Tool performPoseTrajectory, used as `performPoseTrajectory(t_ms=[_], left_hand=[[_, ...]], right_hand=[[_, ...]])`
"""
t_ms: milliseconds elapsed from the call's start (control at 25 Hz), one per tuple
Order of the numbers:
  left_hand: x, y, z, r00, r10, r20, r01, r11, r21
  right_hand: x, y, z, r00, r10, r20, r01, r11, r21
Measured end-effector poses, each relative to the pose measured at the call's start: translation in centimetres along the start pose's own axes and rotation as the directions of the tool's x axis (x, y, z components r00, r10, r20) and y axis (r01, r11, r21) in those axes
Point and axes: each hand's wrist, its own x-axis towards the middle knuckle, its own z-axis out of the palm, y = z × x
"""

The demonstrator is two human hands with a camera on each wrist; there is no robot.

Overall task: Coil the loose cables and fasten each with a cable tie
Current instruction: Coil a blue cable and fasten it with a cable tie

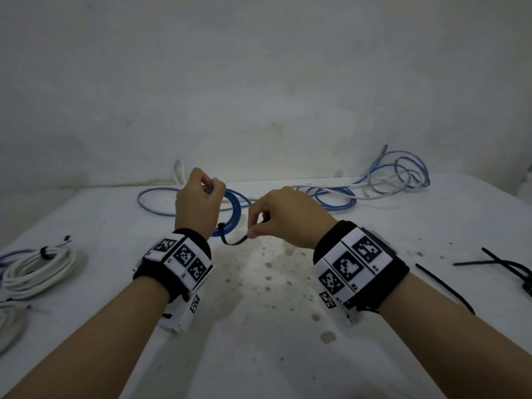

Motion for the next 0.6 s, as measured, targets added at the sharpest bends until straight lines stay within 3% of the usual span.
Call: performPoseTrajectory(t_ms=[80, 160, 280, 440, 600], left_hand=[[-0.1, -0.1, -1.0, 1.000, 0.015, -0.014, -0.015, 1.000, -0.006], [-0.5, -0.2, -1.6, 0.997, 0.067, 0.040, -0.068, 0.998, 0.008], [-1.2, -0.3, -1.6, 0.992, 0.098, 0.079, -0.100, 0.995, 0.021], [-1.3, -1.0, -1.9, 0.994, 0.070, 0.083, -0.072, 0.997, 0.016], [-1.4, -1.2, -2.3, 0.992, 0.032, 0.119, -0.035, 0.999, 0.023]], right_hand=[[0.7, -0.9, 0.8, 1.000, -0.001, -0.003, 0.001, 0.999, -0.032], [1.3, -1.6, 1.2, 0.995, -0.014, -0.103, 0.011, 0.999, -0.035], [2.4, -2.4, 2.2, 0.968, -0.070, -0.240, 0.029, 0.985, -0.169], [2.5, -2.8, 4.3, 0.878, -0.164, -0.449, 0.038, 0.960, -0.276], [2.8, -3.4, 4.4, 0.814, -0.220, -0.537, 0.029, 0.940, -0.341]])
